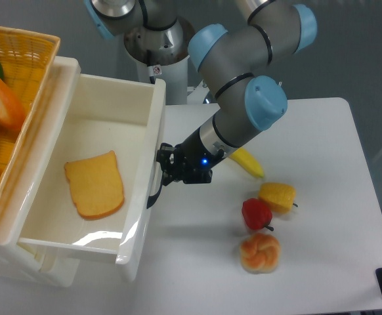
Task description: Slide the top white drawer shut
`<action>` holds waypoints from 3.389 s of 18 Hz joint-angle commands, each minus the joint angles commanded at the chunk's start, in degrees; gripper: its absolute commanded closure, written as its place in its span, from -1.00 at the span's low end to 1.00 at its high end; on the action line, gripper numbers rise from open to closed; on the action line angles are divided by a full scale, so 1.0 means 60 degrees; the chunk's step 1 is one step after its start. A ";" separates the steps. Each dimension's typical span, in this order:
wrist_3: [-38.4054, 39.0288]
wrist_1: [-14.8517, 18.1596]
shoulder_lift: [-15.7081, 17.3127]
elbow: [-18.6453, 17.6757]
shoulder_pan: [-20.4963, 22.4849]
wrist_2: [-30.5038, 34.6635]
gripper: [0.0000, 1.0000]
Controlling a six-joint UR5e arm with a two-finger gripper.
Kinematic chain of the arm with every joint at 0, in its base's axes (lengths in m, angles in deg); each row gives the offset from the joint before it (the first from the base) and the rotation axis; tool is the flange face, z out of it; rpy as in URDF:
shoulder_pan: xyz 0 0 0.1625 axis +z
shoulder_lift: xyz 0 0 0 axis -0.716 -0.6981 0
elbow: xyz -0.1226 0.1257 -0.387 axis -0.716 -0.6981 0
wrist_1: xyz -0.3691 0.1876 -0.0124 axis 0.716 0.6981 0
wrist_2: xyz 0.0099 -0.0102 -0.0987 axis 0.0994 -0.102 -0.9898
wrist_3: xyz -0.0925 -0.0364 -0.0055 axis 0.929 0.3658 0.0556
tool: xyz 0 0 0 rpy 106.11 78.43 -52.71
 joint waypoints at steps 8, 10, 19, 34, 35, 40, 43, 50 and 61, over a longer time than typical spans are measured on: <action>0.0190 0.0351 0.0264 0.0000 -0.0512 0.0044 1.00; 0.0292 0.0352 0.0279 -0.0029 -0.0703 0.0059 1.00; 0.0981 0.0191 0.0162 -0.0073 -0.1508 0.0117 1.00; 0.1962 0.0235 0.0089 0.0014 -0.2651 0.0425 1.00; 0.2093 0.0235 0.0074 0.0044 -0.2739 0.0425 1.00; 0.2387 0.0030 0.0031 0.0117 -0.2915 0.0396 1.00; 0.2461 -0.0058 -0.0072 0.0176 -0.2930 0.0410 1.00; 0.2358 -0.0658 -0.0087 0.0220 -0.2258 0.1463 -1.00; -0.0025 -0.2737 -0.0628 0.0322 0.0685 0.3704 -1.00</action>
